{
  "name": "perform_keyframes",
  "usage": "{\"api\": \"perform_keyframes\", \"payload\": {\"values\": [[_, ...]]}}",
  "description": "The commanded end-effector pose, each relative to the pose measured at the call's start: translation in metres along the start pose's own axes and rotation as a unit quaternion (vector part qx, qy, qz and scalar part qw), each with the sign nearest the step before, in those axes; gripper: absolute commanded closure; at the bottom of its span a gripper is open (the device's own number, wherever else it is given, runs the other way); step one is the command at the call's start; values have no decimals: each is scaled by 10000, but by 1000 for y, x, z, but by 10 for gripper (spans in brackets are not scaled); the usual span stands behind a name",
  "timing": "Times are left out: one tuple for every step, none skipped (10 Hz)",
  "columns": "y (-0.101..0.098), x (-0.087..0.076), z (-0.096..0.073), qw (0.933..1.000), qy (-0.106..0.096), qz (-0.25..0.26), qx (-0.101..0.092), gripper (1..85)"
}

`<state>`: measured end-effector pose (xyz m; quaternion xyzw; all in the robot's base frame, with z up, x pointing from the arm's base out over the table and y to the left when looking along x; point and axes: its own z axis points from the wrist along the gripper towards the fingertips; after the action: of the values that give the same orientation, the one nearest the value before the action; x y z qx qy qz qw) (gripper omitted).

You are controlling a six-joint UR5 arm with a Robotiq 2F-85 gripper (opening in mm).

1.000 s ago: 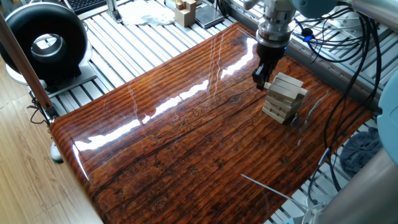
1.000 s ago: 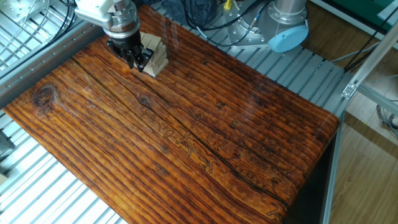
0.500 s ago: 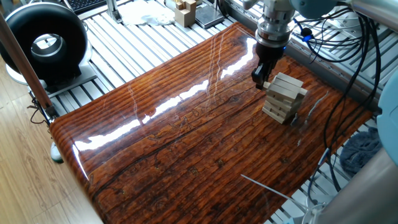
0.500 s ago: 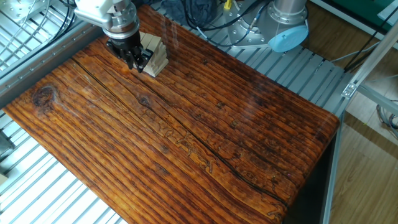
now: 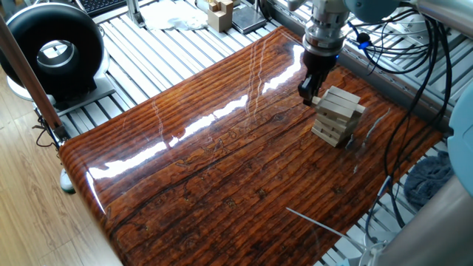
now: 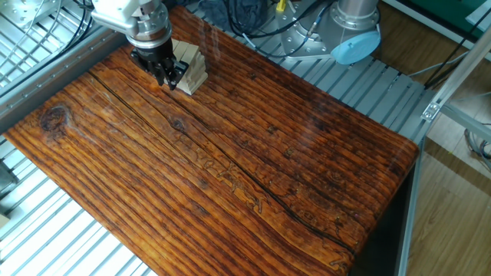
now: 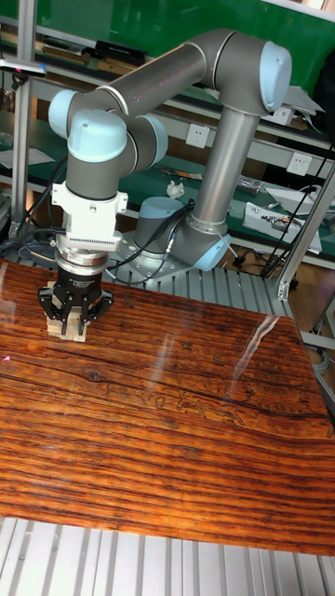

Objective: Play Jenga

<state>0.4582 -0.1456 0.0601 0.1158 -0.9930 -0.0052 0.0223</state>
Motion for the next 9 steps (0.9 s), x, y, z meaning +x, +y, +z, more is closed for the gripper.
{"api": "perform_keyframes", "payload": {"values": [[2,-3,-2,10000,-44,36,-46,693],[1,-4,-2,10000,-50,44,-37,700],[2,-5,-2,10000,-50,44,-37,703],[2,-5,-3,10000,-40,52,-31,707],[1,-5,-3,10000,-39,52,-23,707],[1,-5,-3,10000,-39,52,-23,707],[1,-5,-3,10000,-37,52,-16,710],[1,-6,-3,10000,-35,53,-8,710],[1,-6,-3,10000,-41,53,1,713]]}}
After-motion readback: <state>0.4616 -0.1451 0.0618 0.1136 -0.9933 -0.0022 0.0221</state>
